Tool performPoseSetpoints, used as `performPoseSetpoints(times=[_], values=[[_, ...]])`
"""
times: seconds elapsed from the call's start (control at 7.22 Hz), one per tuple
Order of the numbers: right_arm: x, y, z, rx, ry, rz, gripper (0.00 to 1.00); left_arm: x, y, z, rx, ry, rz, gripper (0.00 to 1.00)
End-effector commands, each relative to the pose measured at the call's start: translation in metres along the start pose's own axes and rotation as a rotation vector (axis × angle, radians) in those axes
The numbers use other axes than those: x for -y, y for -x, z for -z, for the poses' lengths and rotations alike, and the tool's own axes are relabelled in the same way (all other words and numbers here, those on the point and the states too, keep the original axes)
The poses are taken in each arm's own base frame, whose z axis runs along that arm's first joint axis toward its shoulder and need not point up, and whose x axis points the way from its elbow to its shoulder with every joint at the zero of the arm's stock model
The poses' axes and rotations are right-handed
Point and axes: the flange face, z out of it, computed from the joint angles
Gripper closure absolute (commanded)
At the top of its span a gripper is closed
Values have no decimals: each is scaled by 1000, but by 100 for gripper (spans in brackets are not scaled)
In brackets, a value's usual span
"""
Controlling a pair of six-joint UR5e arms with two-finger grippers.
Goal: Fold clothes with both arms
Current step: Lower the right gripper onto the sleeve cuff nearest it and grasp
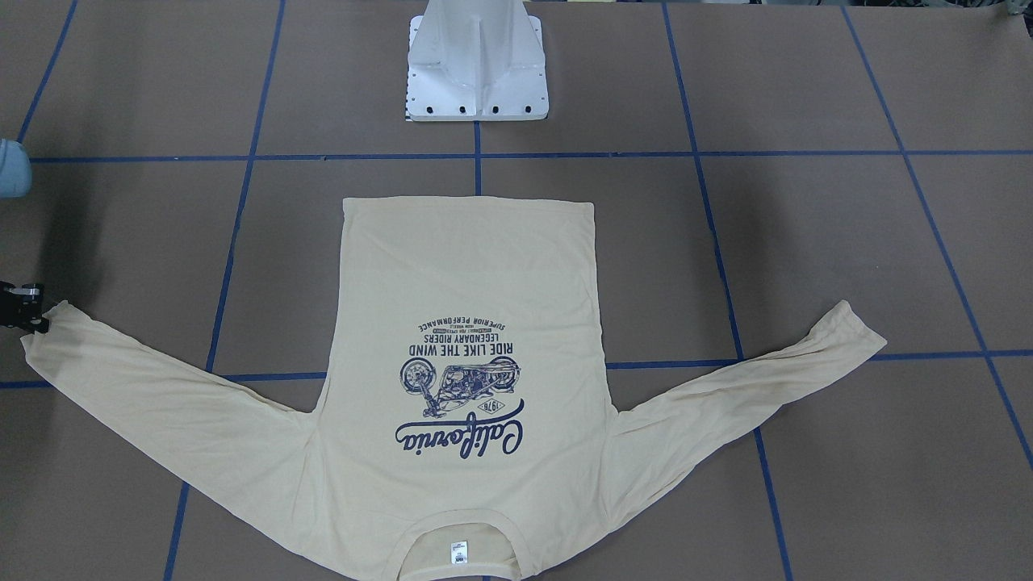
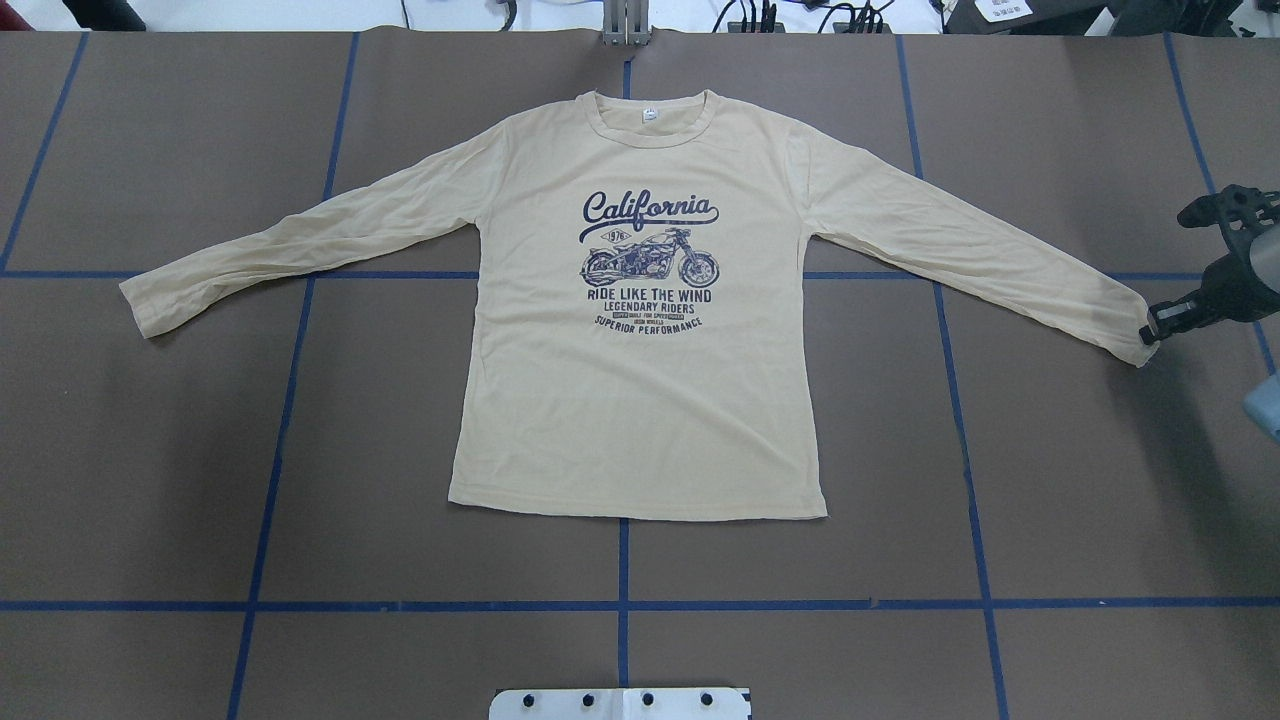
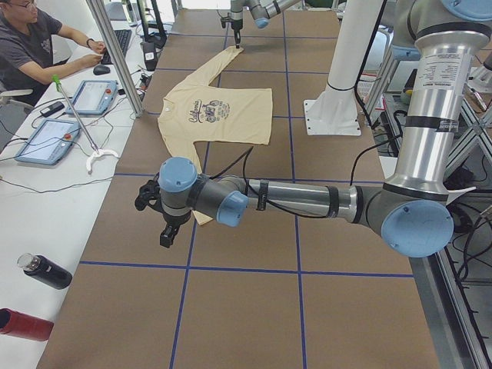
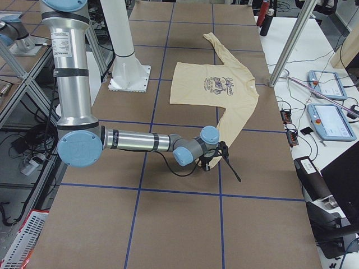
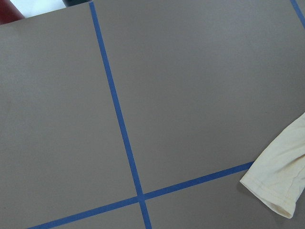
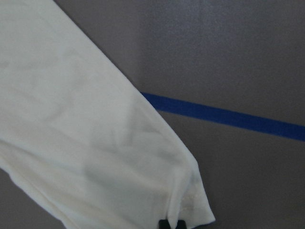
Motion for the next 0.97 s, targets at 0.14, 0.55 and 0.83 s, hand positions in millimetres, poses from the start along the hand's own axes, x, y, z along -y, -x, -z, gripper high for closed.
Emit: performPoseSetpoints(times=[0.14, 0.55, 0.83], values=[[14, 24, 33, 35, -63, -44, 100, 1, -1, 1, 0, -2, -2, 1], [93, 116, 105, 221, -129, -75, 100, 2, -1, 0, 0, -1, -1, 1], [158, 200, 156, 302, -190, -125, 100, 2, -1, 0, 0, -1, 0, 1]])
